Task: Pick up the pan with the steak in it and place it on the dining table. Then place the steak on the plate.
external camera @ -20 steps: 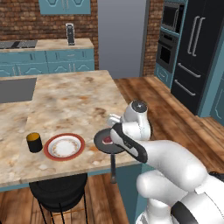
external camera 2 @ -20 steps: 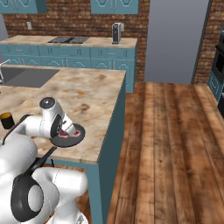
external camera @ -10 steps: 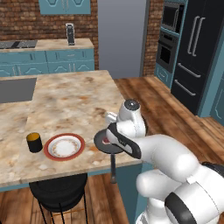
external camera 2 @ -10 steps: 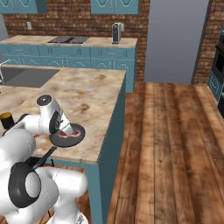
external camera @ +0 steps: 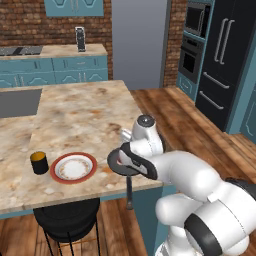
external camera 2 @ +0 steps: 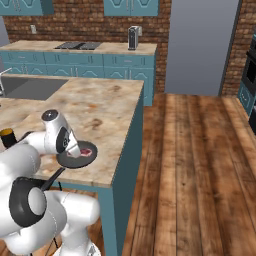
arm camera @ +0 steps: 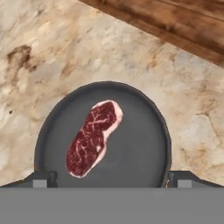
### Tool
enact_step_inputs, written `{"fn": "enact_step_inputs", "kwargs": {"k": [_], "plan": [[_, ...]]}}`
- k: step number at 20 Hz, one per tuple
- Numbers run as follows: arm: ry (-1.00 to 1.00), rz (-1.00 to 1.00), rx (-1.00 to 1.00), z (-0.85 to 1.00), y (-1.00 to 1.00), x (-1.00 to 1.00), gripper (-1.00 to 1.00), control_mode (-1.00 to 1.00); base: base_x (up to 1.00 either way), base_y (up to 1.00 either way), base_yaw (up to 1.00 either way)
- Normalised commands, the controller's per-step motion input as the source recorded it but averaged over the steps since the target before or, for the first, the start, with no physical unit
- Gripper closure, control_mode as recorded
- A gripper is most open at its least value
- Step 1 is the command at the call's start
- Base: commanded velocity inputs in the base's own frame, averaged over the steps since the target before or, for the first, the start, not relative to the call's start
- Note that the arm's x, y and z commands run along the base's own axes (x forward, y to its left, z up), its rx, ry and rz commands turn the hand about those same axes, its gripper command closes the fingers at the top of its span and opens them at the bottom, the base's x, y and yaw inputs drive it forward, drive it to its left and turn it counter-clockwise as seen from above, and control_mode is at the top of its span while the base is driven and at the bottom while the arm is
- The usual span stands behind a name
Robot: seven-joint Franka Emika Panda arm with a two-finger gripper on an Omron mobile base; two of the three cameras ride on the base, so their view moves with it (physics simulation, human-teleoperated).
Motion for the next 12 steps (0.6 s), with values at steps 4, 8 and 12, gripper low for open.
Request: {"fn": "enact_step_inputs", "kwargs": {"k": [4, 8, 12], "plan": [[0.18, 0.0, 0.13, -0.32, 0.0, 0.27, -1.0, -1.0, 0.0, 0.0, 0.0], [0.14, -0.02, 0.07, -0.25, 0.02, 0.3, -1.0, -1.0, 0.0, 0.0, 0.0], [0.11, -0.06, 0.01, -0.22, 0.13, 0.36, -1.0, -1.0, 0.0, 0.0, 0.0]]}}
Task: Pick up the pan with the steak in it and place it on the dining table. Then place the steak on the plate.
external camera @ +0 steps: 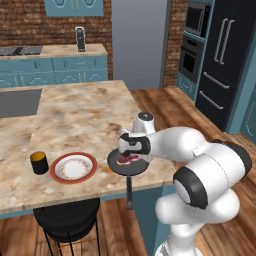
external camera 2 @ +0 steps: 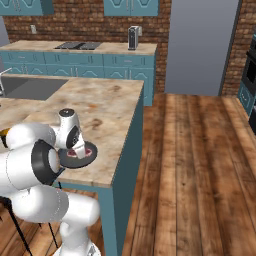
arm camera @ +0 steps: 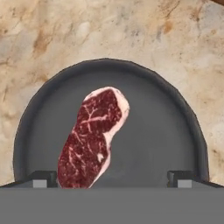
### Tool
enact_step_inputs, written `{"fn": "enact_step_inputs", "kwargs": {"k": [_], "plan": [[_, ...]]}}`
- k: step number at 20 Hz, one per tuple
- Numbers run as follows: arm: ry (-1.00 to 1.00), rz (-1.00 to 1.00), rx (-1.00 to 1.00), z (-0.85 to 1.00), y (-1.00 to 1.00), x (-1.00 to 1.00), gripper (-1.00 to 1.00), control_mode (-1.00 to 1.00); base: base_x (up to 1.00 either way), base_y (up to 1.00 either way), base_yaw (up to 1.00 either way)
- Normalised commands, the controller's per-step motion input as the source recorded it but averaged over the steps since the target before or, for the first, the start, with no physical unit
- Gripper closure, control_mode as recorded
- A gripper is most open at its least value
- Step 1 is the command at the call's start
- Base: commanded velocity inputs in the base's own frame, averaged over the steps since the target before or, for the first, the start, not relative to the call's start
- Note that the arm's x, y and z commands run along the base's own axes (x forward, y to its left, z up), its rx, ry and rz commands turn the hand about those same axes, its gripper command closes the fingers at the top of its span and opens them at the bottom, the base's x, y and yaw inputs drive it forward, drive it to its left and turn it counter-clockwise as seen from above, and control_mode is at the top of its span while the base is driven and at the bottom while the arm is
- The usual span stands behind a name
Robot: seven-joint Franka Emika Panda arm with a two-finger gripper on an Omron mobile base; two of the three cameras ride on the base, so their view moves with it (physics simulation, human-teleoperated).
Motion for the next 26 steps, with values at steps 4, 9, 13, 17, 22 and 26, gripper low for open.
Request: {"fn": "enact_step_inputs", "kwargs": {"k": [4, 9, 13, 17, 22, 26], "plan": [[0.05, -0.03, 0.0, -0.08, 0.1, 0.12, -1.0, -1.0, 0.0, 0.0, 0.0], [0.06, -0.02, -0.03, -0.17, 0.06, 0.19, -1.0, -1.0, 0.0, 0.0, 0.0], [0.1, -0.04, -0.06, -0.27, 0.02, 0.13, -1.0, -1.0, 0.0, 0.0, 0.0], [0.09, -0.06, -0.05, -0.29, 0.03, 0.13, -1.0, -1.0, 0.0, 0.0, 0.0], [0.09, -0.06, -0.03, -0.3, 0.02, 0.09, -1.0, -1.0, 0.0, 0.0, 0.0], [0.08, -0.06, -0.04, -0.3, 0.0, 0.12, -1.0, -1.0, 0.0, 0.0, 0.0]]}}
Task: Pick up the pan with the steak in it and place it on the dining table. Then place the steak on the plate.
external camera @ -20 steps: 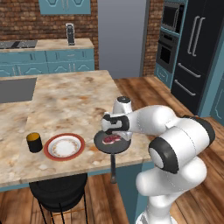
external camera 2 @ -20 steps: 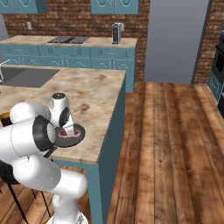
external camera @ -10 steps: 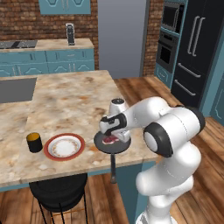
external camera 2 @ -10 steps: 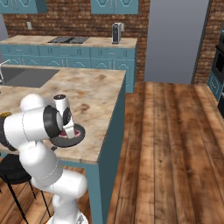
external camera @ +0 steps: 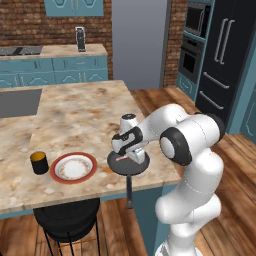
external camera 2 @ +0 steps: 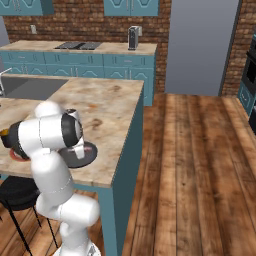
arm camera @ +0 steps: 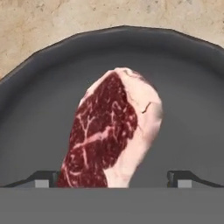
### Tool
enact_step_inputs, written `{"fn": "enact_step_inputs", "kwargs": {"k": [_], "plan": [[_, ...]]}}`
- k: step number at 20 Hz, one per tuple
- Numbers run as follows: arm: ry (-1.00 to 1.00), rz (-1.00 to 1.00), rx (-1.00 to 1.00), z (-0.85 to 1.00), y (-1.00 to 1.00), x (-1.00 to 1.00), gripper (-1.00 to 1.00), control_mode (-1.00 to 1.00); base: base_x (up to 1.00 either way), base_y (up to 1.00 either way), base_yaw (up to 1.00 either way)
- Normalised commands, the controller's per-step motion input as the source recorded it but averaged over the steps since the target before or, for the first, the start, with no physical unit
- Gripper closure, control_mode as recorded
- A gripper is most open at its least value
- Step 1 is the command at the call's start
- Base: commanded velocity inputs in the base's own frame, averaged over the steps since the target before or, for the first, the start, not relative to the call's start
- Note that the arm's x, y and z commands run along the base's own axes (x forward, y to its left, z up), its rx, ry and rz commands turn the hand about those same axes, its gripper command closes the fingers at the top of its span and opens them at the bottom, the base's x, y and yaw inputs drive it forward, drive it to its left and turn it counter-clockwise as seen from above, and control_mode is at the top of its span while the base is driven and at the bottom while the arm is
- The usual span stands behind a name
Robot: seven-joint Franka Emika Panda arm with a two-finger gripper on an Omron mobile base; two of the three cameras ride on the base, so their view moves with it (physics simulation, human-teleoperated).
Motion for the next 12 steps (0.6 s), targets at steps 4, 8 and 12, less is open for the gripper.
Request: {"fn": "enact_step_inputs", "kwargs": {"k": [4, 8, 12], "plan": [[0.06, -0.06, -0.03, -0.25, 0.0, 0.17, -1.0, -1.0, 0.0, 0.0, 0.0], [0.04, -0.04, -0.03, -0.16, 0.0, 0.06, 1.0, -1.0, 0.0, 0.0, 0.0], [-0.01, 0.0, 0.0, 0.02, 0.0, 0.0, 1.0, -1.0, 0.0, 0.0, 0.0]]}}
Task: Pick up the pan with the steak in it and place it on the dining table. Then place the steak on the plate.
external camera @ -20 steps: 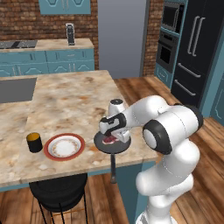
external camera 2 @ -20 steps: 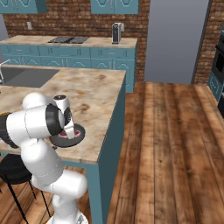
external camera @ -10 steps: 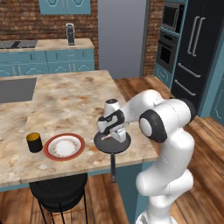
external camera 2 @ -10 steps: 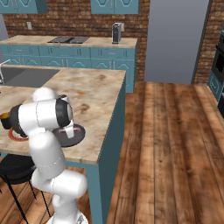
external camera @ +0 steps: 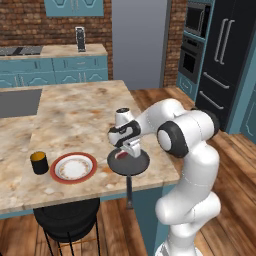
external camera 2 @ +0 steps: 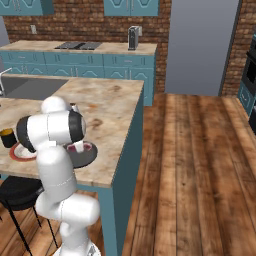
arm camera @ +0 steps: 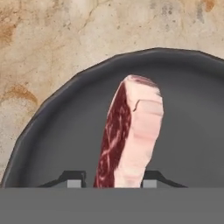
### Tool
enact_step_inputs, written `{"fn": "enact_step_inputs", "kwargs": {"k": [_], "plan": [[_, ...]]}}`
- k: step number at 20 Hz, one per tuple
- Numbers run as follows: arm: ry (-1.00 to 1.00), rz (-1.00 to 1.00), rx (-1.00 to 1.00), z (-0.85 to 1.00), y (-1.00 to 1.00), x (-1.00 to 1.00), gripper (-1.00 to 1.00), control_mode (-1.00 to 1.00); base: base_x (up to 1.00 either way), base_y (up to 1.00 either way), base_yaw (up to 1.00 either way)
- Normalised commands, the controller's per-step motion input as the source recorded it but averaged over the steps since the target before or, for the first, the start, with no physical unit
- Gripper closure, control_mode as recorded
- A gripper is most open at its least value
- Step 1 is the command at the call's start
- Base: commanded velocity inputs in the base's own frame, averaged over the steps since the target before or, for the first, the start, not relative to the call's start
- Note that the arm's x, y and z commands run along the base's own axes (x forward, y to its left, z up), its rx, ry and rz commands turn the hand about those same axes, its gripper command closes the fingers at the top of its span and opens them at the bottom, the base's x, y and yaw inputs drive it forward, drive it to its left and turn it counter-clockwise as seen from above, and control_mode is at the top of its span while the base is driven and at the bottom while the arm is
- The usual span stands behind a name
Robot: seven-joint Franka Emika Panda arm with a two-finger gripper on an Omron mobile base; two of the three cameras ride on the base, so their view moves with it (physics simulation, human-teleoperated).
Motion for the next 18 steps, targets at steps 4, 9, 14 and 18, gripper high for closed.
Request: {"fn": "enact_step_inputs", "kwargs": {"k": [4, 9, 14, 18], "plan": [[-0.09, -0.02, 0.03, 0.27, 0.0, -0.03, 1.0, -1.0, 0.0, 0.0, 0.0], [-0.13, 0.0, 0.03, 0.38, 0.02, -0.32, 1.0, -1.0, 0.0, 0.0, 0.0], [-0.15, 0.0, 0.05, 0.4, 0.02, -0.62, 1.0, -1.0, 0.0, 0.0, 0.0], [-0.21, 0.07, 0.13, 0.45, 0.07, -0.59, 1.0, -1.0, 0.0, 0.0, 0.0]]}}
